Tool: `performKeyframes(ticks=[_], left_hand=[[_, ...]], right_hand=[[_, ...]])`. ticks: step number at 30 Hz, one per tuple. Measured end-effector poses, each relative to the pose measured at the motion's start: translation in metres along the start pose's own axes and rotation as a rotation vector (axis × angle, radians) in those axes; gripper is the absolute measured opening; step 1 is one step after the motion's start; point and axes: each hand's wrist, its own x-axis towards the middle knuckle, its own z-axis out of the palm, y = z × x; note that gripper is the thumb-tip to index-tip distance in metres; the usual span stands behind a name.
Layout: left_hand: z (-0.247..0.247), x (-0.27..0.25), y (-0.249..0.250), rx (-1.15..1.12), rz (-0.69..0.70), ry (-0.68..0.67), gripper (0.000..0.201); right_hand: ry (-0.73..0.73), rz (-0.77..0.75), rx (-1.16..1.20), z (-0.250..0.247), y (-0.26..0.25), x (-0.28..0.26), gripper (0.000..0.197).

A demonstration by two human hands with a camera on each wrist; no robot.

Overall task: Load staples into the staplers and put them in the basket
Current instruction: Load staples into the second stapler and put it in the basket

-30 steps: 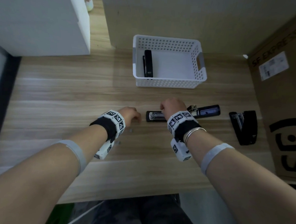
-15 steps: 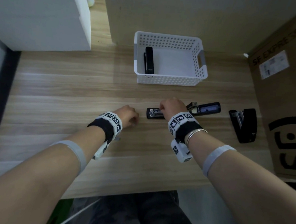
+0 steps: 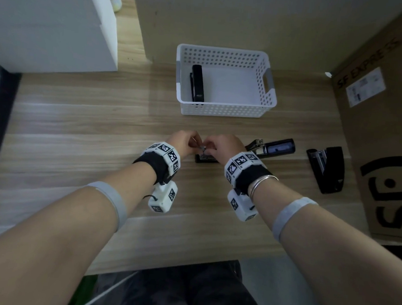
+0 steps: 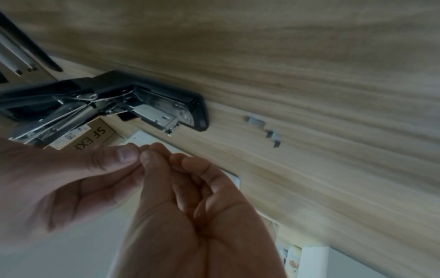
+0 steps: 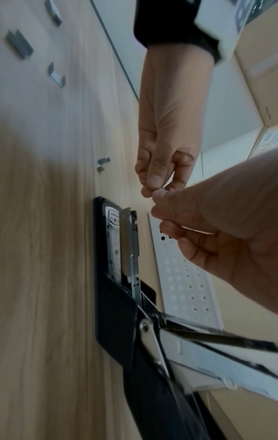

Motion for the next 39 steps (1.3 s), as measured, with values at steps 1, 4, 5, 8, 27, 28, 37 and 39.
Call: performKeyframes(ticks=[1, 4, 5, 8, 27, 28, 37, 39], left_hand=[[0.001, 0.0, 0.001, -0.016, -0.003, 0.006, 0.024], [0.001, -0.002, 0.004, -0.035, 0.019, 0.027, 0.016], [0.001, -0.002, 0.005, -0.037, 0.027, 0.033, 0.013], [0.002, -0.001, 0.008, -0.023, 0.019, 0.037, 0.014], [0.017, 0.009, -0.003, 0.188, -0.083, -0.091, 0.032], [0.017, 0.01, -0.003, 0.209, -0.083, -0.086, 0.034], [0.025, 0.015, -0.003, 0.349, -0.048, -0.068, 0.047], [0.027, 0.015, -0.003, 0.362, -0.04, -0.055, 0.048]], right_hand=[[0.007, -0.002, 0.013, 0.0, 0.001, 0.0, 0.025], [0.01, -0.004, 0.044, 0.002, 0.001, 0.001, 0.025], [0.003, -0.003, 0.045, 0.003, 0.001, 0.002, 0.024], [-0.02, 0.012, 0.049, 0.005, 0.001, 0.006, 0.024], [-0.057, -0.021, -0.201, 0.009, 0.007, 0.01, 0.026], [-0.054, -0.023, -0.211, 0.009, 0.006, 0.011, 0.026], [-0.179, 0.037, -0.266, 0.011, 0.001, 0.025, 0.026], [-0.219, 0.073, -0.244, 0.01, 0.001, 0.031, 0.025]])
